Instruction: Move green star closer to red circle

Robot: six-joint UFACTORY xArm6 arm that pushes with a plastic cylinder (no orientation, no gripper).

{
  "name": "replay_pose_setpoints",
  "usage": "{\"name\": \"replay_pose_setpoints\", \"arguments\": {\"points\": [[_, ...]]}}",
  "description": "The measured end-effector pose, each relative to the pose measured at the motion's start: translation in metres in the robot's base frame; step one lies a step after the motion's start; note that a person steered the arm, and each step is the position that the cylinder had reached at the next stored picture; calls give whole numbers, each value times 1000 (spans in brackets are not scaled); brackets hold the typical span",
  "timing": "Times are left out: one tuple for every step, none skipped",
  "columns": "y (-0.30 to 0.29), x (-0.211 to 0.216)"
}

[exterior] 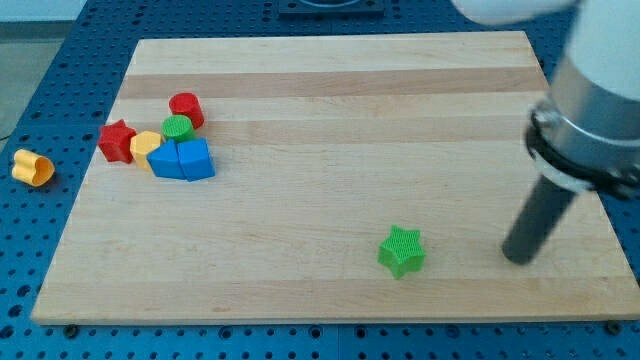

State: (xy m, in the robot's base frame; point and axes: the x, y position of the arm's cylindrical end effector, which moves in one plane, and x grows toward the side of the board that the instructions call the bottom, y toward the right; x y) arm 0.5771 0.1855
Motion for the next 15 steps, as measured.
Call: {"name": "replay_pose_setpoints", "arguments": {"points": [[-85,5],[-128,-74],[-145,-75],[-25,-62],[-59,8],[-121,-17],[-185,-42],[-117,-35],[-148,7],[-232,-20],[-288,-60],[-282,-68],[-218,-70],[-223,-126],[-250,-151]]}}
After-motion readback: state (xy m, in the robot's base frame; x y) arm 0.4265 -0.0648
